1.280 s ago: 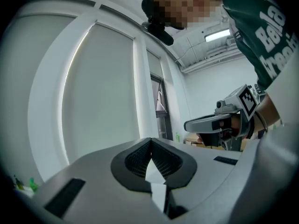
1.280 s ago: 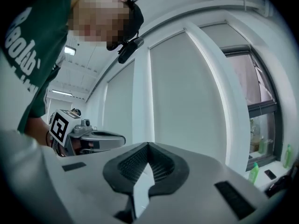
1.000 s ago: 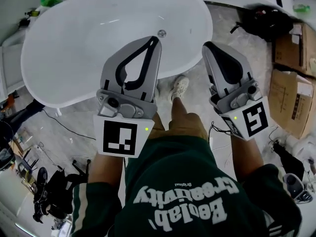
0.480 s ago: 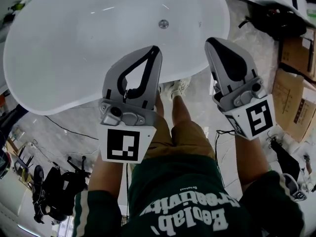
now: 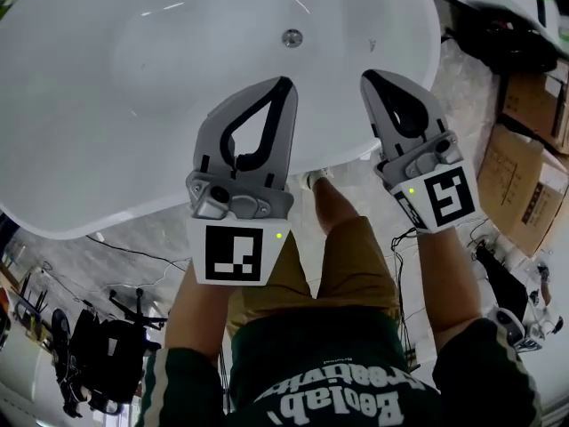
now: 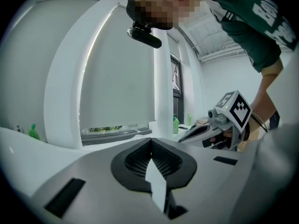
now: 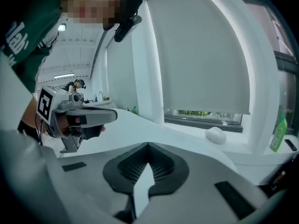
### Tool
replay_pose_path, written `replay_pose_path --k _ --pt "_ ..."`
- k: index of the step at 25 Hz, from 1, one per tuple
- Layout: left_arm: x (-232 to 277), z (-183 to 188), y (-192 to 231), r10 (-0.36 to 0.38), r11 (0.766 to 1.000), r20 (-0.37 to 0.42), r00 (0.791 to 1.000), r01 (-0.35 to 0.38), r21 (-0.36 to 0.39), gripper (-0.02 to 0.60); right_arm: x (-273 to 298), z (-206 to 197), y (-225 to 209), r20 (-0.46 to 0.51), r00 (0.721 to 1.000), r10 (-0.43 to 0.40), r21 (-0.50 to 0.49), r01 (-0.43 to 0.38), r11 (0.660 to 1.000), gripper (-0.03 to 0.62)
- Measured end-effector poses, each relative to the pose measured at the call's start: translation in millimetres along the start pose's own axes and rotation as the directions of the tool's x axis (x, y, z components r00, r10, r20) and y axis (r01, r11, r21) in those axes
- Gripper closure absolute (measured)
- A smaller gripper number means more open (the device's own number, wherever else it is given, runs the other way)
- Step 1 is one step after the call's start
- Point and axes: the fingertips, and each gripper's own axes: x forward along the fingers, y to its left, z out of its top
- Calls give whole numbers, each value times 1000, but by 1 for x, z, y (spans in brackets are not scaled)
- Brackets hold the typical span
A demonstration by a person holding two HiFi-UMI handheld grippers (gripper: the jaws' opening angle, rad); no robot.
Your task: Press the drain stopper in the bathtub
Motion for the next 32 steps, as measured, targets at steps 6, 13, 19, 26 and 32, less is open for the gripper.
replay_pose_path --k 6,13,19,26,32 --pt "5 -41 21 68 997 -15 998 -68 -45 575 47 -39 6 -46 996 75 -36 -76 996 585" --pt "14 -85 30 147 988 -31 989 -148 -45 575 85 -100 2 -100 981 165 -60 -172 983 585" --pt "30 -123 53 170 982 -55 984 -174 -79 575 122 -148 -6 -174 973 149 -41 -159 986 585" --pt "53 -155 58 104 990 -68 992 -110 -86 575 154 -189 -22 -259 961 100 -7 -106 994 585" --pt "63 -189 60 73 990 -117 990 -86 -108 575 176 -224 -23 -313 946 82 57 -68 996 585"
